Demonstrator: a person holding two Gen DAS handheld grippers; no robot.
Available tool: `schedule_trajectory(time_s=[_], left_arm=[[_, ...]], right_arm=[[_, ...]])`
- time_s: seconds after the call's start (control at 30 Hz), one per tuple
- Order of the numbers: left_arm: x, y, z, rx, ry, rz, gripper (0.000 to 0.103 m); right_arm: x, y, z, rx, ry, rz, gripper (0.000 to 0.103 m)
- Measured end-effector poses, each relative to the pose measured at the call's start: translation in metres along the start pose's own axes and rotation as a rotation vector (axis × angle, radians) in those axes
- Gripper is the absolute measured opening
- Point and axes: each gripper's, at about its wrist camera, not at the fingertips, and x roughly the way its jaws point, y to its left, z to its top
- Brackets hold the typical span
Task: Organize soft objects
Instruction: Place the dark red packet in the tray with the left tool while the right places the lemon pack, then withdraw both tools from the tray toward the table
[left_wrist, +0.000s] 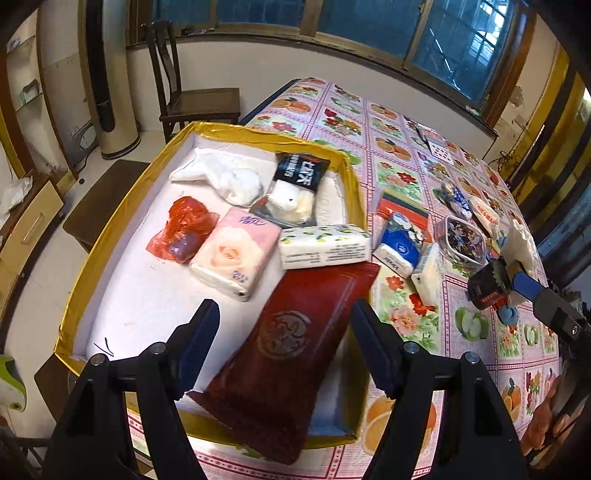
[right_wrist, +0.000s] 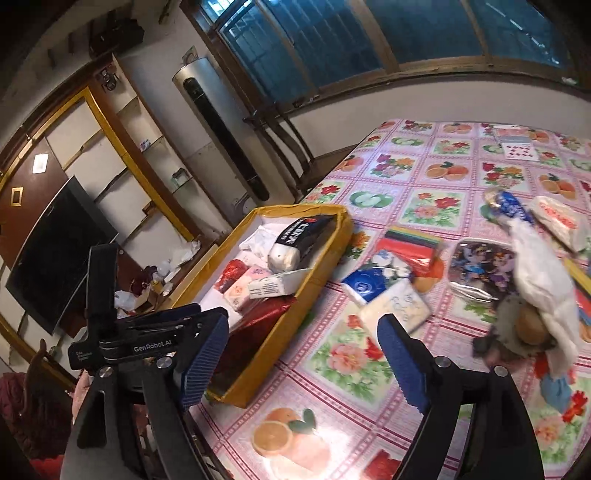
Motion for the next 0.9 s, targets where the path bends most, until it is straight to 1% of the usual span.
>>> schedule_trajectory(time_s=[0.03,0.17,0.27,0.33,0.37,0.43,0.53,0.7,0.77,0.8,0.9], left_arm=[[-0.002,-0.01,-0.002,0.015,-0.016,0.01,0.074],[-0.001,-0.045,-0.01,0.057,-0.052,0.027,0.074],[0.005,-0.065,-0.016,0.082,-0.052,0.033,0.074],[0.011,-0.075,-0.016,0.089,-0.052,0.036,0.074],[0.014,-0.078,-0.015,0.086,-0.044,0.028,0.074],[0.022,-0.085,-0.013,0.074,-0.015,-0.013,0.074],[0.035,-0.097,-0.006,0.064,0.033,-0.056,0.074],[0.063,-0.125,0.006,0.106,0.139,-0.115,0.074],[0.074,-0.135,0.01,0.113,0.18,-0.137,0.074],[0.08,-0.14,0.013,0.121,0.192,-0.145,0.074],[0.092,-0.149,0.021,0.146,0.198,-0.101,0.074]], right_arm=[[-0.007,-0.004,-0.005,-0.004,-0.009,-0.032,0.091],[-0.019,-0.016,-0.025,-0.02,-0.016,-0.119,0.091],[-0.026,-0.023,-0.038,-0.016,-0.037,-0.151,0.091],[-0.029,-0.028,-0.044,-0.012,-0.035,-0.174,0.091],[-0.03,-0.03,-0.047,-0.009,-0.037,-0.181,0.091],[-0.034,-0.035,-0.051,-0.006,-0.033,-0.194,0.092],[-0.04,-0.047,-0.056,0.01,-0.025,-0.206,0.092],[-0.061,-0.082,-0.061,0.077,-0.026,-0.232,0.092],[-0.071,-0.096,-0.062,0.11,-0.039,-0.235,0.092],[-0.076,-0.102,-0.062,0.126,-0.045,-0.237,0.092],[-0.084,-0.115,-0.064,0.158,-0.052,-0.241,0.092]])
